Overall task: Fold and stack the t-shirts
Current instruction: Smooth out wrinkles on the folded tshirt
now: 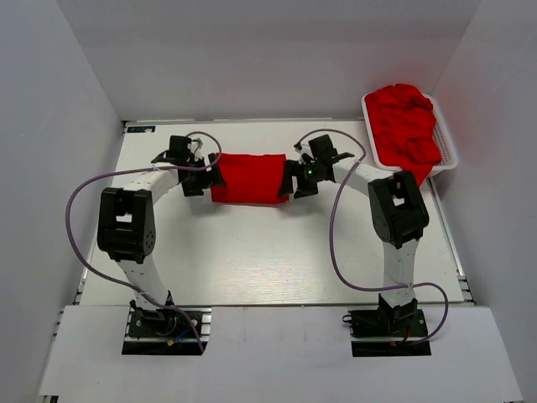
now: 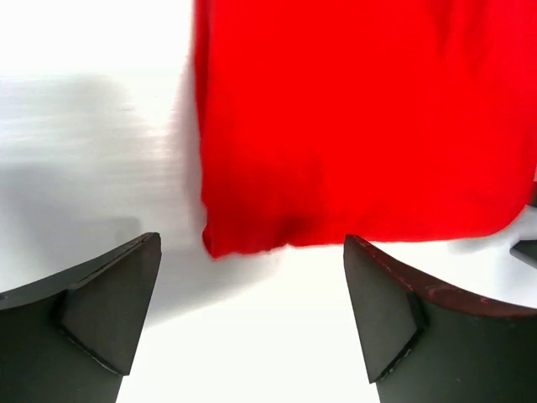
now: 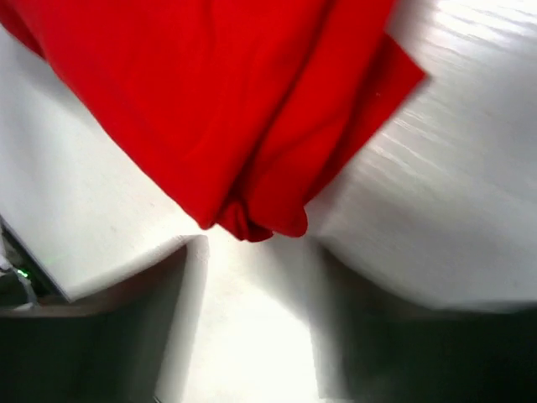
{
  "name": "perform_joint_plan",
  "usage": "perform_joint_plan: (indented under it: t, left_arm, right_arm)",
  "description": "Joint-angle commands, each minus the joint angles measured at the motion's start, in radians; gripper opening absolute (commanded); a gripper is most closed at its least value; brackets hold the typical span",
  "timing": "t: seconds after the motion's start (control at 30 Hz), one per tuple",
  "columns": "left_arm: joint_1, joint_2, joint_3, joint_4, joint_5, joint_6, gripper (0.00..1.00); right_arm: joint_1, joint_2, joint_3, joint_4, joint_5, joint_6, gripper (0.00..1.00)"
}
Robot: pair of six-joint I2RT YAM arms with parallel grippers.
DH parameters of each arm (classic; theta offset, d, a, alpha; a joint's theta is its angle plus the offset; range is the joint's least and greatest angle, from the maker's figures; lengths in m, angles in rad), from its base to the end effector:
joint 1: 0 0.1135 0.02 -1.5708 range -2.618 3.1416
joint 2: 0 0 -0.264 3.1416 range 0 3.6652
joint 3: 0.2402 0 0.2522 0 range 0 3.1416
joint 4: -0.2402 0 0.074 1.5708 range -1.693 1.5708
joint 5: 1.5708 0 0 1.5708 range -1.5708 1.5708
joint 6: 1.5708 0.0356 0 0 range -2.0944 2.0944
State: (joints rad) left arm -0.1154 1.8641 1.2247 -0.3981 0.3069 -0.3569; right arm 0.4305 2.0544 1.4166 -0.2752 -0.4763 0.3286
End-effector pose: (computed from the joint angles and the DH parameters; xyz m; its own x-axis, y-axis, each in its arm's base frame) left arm 0.3798 -0.0549 0.1753 -0.8932 -0.2317 -0.3855 -0.0530 0.9053 -0.4214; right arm 0.3929 0.1984 0.1660 -0.8826 -0.0897 -0.4616 -0.3600 0.7603 0.5407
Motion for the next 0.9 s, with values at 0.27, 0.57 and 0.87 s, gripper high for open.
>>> perform_joint_plan:
  t: [0.27, 0.57, 0.87]
  left_arm:
    - [0.000, -0.146, 0.269, -0.145, -0.063, -0.002, 1.00]
    - [-0.018, 0.065, 0.289, 0.180, 0.241, -0.092, 1.00]
    - [-0.029, 0.401, 0.529, 0.237, 0.292, -0.126, 1.00]
  right_arm:
    - [-0.003, -0.143, 0.248, -0.107, -0.067, -0.054, 0.90]
    - [0.037, -0.047, 0.234, 0.083, -0.263, 0.012, 0.90]
    - [0.030, 0.098, 0.188, 0.263, -0.383, 0.049, 0.90]
